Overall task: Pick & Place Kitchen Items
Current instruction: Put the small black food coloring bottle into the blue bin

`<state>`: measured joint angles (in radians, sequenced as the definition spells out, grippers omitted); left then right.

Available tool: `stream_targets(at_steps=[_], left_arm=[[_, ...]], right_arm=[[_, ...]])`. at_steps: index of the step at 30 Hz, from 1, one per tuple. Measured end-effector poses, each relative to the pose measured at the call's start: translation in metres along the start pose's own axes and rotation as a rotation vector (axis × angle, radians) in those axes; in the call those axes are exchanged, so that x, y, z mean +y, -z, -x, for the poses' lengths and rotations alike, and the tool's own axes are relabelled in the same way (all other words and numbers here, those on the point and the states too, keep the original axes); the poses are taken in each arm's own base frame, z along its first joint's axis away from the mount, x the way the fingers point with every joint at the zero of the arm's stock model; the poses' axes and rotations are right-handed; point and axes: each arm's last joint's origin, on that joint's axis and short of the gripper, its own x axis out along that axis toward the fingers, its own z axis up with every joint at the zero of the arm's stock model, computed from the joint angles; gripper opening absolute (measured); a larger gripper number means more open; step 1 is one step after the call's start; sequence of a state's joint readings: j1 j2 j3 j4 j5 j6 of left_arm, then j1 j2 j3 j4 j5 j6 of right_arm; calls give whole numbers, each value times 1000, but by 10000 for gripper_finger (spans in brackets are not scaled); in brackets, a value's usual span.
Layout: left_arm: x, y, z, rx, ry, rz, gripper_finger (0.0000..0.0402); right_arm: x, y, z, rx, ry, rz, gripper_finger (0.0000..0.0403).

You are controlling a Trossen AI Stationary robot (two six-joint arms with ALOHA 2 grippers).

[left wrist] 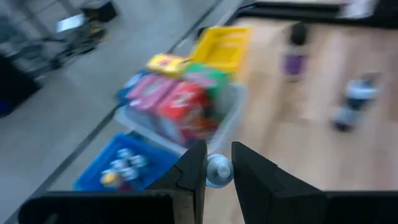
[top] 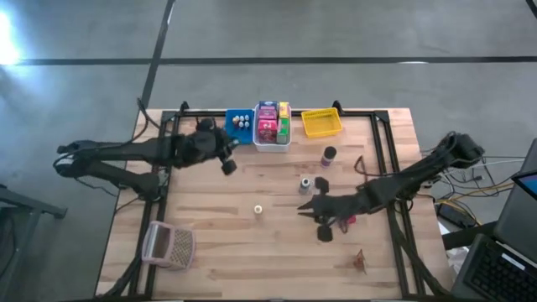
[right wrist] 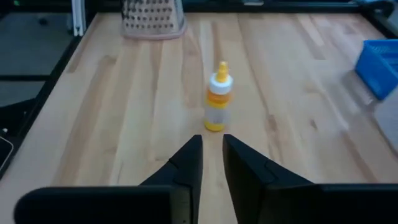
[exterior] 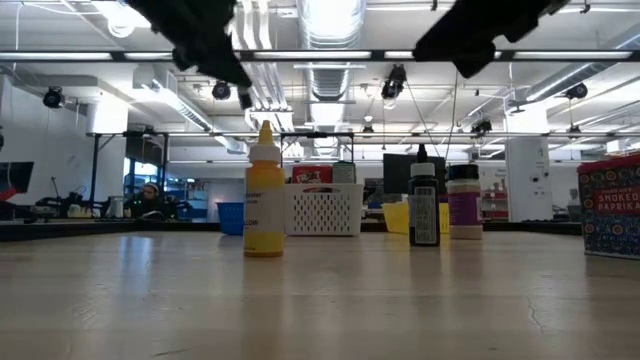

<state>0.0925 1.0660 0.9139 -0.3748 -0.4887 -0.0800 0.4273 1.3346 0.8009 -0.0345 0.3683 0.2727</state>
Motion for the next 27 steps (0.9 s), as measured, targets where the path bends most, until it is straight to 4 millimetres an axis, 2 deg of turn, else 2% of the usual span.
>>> stream_targets(at_steps=[5, 9, 13, 21, 27], left_arm=[[31, 9, -25, 41, -47, 24, 72], [57, 14, -42, 37, -13, 64, 72], [78, 20, -50, 67, -53, 86, 73], [90, 28, -68, 122, -51, 29, 73], [99, 36, -91, 132, 2, 34, 73]], right_arm=[[-14, 3, 26, -68, -6, 1, 46], [-23, -5, 49, -152, -14, 64, 38], [-30, -15, 72, -241, -18, 98, 34], [-44, -28, 117, -410, -5, 237, 46], [-51, -31, 139, -492, -8, 216, 62]])
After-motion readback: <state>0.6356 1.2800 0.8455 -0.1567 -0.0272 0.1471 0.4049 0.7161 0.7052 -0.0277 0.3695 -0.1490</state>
